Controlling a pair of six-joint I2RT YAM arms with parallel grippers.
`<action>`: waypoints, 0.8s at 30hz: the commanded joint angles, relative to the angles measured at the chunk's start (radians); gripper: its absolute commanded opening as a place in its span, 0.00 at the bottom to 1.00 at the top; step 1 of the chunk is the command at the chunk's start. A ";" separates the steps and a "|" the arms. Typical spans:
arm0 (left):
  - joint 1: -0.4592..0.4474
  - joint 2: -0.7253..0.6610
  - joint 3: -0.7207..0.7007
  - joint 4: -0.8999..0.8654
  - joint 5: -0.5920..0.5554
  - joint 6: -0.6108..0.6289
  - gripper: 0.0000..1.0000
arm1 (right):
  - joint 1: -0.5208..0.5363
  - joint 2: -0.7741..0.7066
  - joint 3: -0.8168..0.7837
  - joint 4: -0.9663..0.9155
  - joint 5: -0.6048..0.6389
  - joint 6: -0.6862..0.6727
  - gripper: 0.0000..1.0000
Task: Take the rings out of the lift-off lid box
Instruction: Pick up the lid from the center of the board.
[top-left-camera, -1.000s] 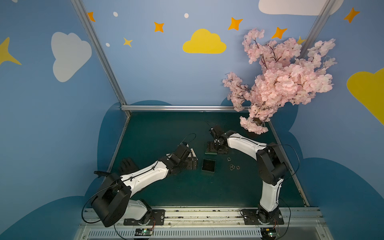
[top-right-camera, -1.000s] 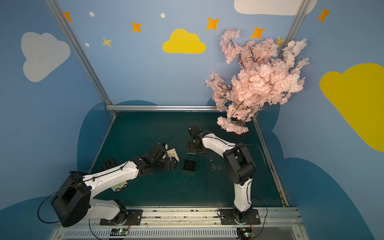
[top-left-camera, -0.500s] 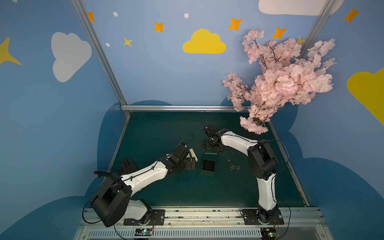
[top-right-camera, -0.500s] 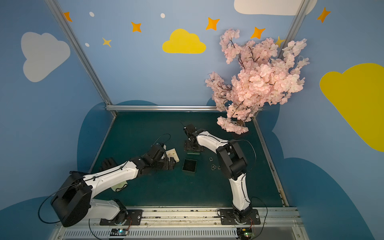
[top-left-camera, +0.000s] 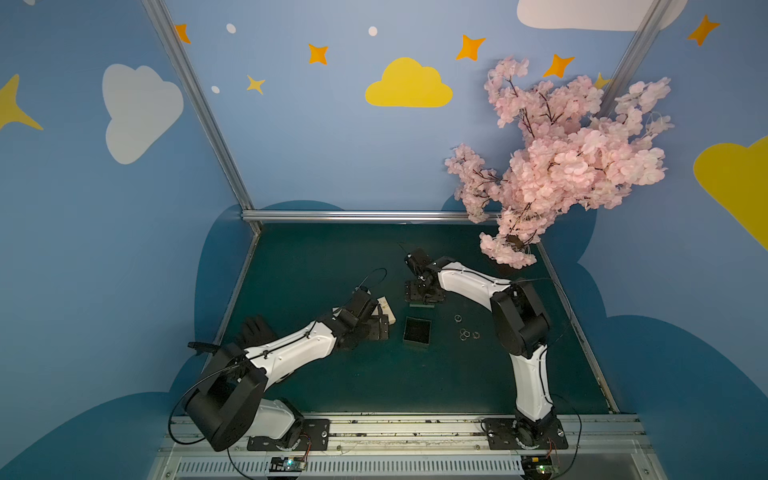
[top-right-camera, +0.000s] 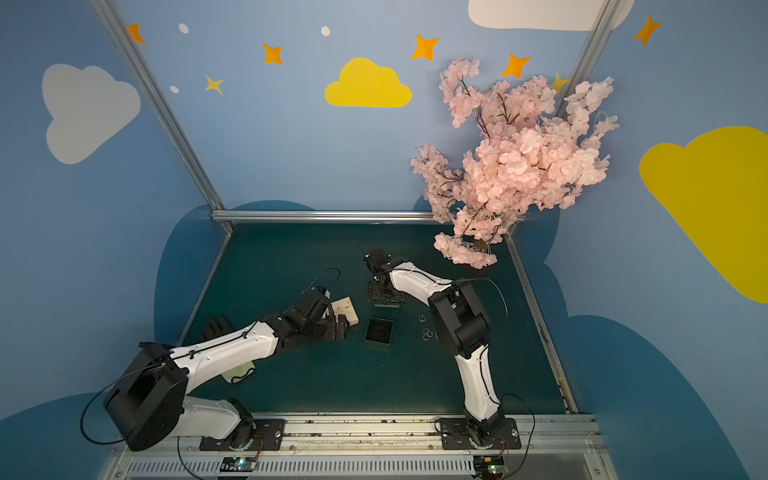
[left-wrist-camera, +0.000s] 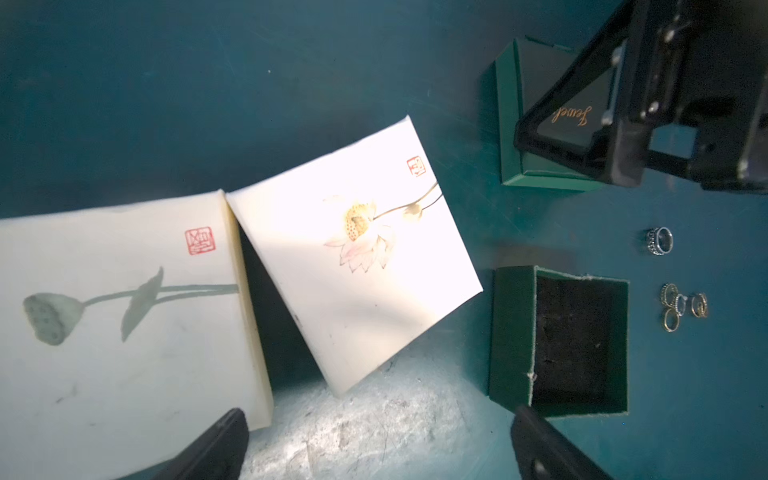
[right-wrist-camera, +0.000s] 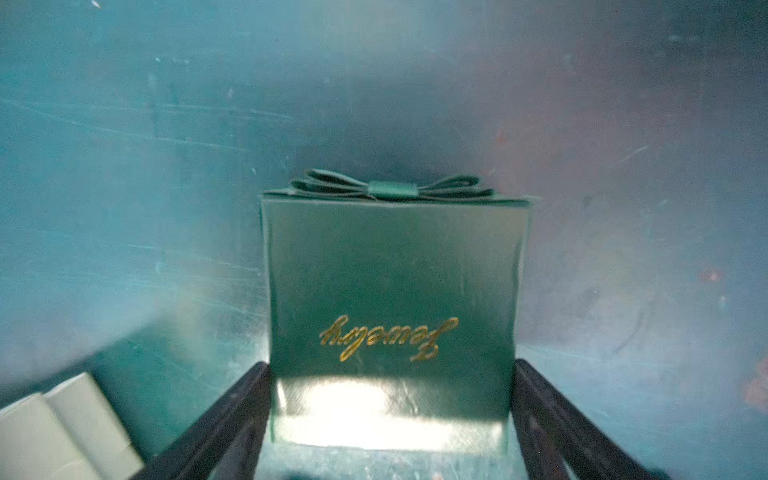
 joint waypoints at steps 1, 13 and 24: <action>0.004 0.004 -0.007 -0.004 -0.008 -0.011 1.00 | 0.003 -0.027 -0.001 -0.043 0.031 0.016 0.89; 0.003 0.017 0.017 -0.002 0.010 0.009 1.00 | 0.008 -0.180 -0.111 -0.072 0.068 0.117 0.87; 0.001 -0.012 -0.011 0.019 0.030 0.015 1.00 | 0.066 -0.409 -0.337 0.004 0.030 0.271 0.84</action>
